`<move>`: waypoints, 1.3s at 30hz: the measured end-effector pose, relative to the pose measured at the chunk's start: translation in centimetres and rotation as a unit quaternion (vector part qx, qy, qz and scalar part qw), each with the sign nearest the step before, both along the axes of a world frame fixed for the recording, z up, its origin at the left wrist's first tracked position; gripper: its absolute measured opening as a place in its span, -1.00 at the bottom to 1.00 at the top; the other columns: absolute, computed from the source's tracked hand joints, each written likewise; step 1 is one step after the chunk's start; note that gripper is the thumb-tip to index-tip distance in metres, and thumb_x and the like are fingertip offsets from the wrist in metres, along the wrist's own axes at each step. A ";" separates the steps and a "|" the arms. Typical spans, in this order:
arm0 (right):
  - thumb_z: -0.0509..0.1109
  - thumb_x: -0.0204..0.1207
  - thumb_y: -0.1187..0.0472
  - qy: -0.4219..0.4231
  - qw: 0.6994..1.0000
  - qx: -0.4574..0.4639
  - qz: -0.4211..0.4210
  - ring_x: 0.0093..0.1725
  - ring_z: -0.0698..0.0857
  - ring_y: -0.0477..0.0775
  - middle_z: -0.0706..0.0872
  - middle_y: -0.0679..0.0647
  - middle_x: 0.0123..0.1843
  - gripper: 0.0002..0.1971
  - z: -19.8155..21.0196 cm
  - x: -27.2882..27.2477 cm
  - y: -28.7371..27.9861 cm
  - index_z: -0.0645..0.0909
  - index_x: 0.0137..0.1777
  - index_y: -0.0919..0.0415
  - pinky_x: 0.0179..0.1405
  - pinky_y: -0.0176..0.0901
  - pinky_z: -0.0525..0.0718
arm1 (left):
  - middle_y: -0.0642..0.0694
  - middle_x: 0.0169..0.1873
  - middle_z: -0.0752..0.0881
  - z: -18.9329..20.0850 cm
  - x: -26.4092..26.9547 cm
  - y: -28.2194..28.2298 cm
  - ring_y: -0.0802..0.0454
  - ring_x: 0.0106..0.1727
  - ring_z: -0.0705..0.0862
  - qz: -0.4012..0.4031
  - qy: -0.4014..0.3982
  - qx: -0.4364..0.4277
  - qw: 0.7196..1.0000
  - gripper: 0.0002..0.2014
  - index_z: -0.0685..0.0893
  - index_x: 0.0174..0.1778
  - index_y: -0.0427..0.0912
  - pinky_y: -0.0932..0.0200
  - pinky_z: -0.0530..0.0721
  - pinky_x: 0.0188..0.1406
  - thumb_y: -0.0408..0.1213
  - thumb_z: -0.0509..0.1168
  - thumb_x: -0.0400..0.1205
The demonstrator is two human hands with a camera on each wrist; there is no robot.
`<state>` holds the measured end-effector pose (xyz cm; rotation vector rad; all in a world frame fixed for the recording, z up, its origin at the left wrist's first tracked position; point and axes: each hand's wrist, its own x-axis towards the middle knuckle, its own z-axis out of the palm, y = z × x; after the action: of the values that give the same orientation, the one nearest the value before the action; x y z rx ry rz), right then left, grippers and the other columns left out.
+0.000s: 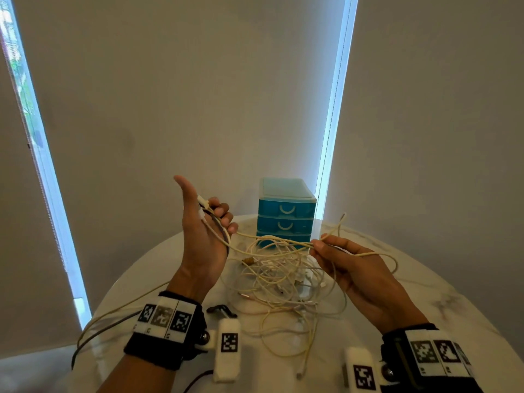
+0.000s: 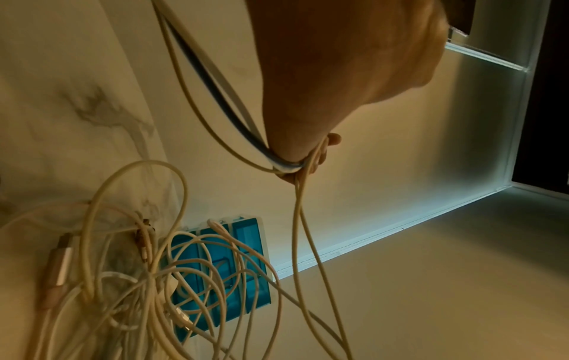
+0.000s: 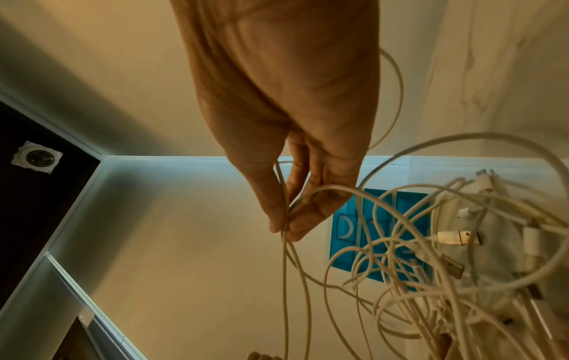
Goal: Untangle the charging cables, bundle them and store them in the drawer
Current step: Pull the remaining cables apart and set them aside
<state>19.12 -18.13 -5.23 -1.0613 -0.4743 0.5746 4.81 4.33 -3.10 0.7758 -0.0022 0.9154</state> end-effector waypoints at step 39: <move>0.67 0.60 -0.01 -0.329 0.901 -0.280 -0.049 -0.01 0.85 -0.02 0.95 0.00 -0.06 -0.85 3.9 3.0 -1.1 0.91 0.05 0.02 0.06 -0.06 0.80 | 0.16 -0.50 0.43 16.9 -9.2 6.6 0.18 -0.52 0.28 0.275 0.130 0.148 0.941 -0.64 0.44 -0.28 0.11 0.28 0.20 -0.63 0.04 0.41 0.76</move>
<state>22.08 -19.27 -1.35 -1.8389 -0.8678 0.2441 -4.42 10.90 13.80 1.2087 0.3310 1.3536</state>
